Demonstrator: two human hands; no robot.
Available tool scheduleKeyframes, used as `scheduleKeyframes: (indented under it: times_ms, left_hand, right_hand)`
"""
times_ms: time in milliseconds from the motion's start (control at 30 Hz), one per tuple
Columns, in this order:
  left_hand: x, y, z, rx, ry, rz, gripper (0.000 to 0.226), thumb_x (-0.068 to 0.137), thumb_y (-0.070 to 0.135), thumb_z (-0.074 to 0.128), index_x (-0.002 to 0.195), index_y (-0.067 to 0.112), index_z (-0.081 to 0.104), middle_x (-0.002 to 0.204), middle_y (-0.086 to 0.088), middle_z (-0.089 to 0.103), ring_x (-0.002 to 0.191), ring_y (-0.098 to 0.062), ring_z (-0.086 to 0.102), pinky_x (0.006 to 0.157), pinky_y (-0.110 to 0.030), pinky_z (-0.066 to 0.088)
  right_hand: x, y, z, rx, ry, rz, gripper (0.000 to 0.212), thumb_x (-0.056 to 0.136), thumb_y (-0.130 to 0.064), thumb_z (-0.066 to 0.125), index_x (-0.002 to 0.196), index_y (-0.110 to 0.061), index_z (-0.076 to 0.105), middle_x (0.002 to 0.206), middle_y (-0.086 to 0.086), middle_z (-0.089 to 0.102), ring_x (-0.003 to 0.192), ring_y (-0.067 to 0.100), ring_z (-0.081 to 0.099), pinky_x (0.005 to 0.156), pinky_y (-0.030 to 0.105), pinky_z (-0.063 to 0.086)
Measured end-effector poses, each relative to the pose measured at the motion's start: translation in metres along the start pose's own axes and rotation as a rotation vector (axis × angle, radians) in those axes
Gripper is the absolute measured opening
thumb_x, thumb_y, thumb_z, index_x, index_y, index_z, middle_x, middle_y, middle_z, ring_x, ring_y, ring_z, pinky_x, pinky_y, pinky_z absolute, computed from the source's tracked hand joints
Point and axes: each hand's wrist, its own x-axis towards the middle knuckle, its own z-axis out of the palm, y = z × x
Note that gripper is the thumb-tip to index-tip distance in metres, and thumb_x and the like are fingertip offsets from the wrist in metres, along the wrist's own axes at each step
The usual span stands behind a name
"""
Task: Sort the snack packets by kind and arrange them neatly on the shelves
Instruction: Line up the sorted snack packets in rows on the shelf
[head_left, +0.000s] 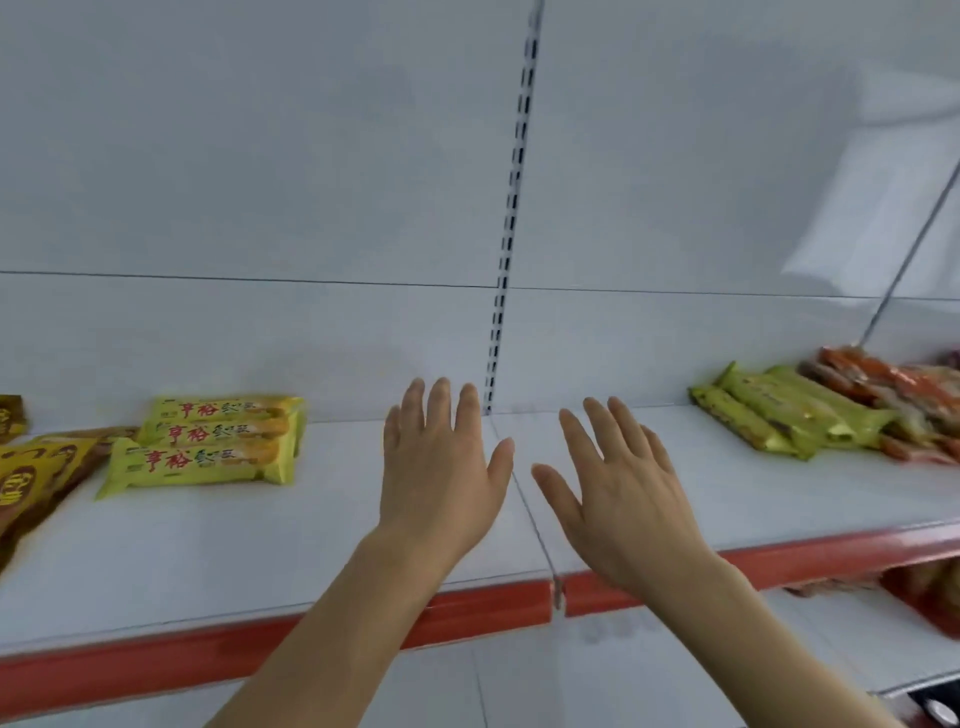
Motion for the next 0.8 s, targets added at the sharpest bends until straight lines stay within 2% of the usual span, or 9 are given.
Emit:
scheduleKeyframes:
  times_ms: [167,367,567,733,800]
  left_hand:
    - [0.012,0.111,0.027,-0.066,-0.049,0.078,0.072,0.107,0.057,0.028,0.165,0.018,0.011,0.173,-0.009,0.008,0.161,-0.031,-0.002,0.13,-0.048,0.006]
    - [0.04,0.21,0.063,-0.061,-0.123,0.188,0.072,0.107,0.056,0.03,0.165,0.017,0.013,0.172,-0.01,0.013,0.16,-0.031,0.003,0.129,-0.048,0.011]
    - [0.082,0.275,0.11,-0.066,-0.151,0.261,0.071,0.106,0.055,0.034,0.163,0.016,0.017,0.169,-0.01,0.02,0.158,-0.031,0.012,0.127,-0.047,0.017]
    - [0.128,0.311,0.148,-0.055,-0.154,0.304,0.067,0.104,0.054,0.036,0.158,0.016,0.027,0.154,-0.008,0.042,0.145,-0.029,0.034,0.119,-0.045,0.032]
    - [0.142,0.32,0.157,-0.042,-0.179,0.302,0.063,0.104,0.052,0.036,0.156,0.016,0.029,0.15,-0.007,0.045,0.141,-0.029,0.037,0.116,-0.045,0.035]
  right_hand:
    - [-0.031,0.109,-0.014,-0.025,-0.021,0.125,0.084,0.09,-0.068,-0.003,0.159,-0.023,0.014,0.168,0.007,0.01,0.155,0.026,-0.002,0.126,0.043,0.008]
    - [-0.052,0.209,-0.016,-0.016,-0.034,0.264,0.071,0.1,-0.065,0.017,0.158,-0.023,0.019,0.167,0.005,0.014,0.155,0.025,-0.001,0.124,0.043,0.009]
    - [-0.038,0.287,0.002,-0.017,-0.055,0.339,0.069,0.1,-0.064,0.021,0.156,-0.024,0.021,0.165,0.004,0.019,0.154,0.027,0.004,0.125,0.044,0.012]
    - [-0.003,0.34,0.017,-0.036,-0.041,0.338,0.068,0.1,-0.063,0.025,0.156,-0.024,0.023,0.163,0.002,0.025,0.154,0.026,0.008,0.125,0.043,0.013]
    - [0.014,0.357,0.022,-0.031,-0.023,0.318,0.066,0.1,-0.062,0.027,0.154,-0.025,0.027,0.161,0.001,0.029,0.153,0.026,0.01,0.125,0.043,0.015]
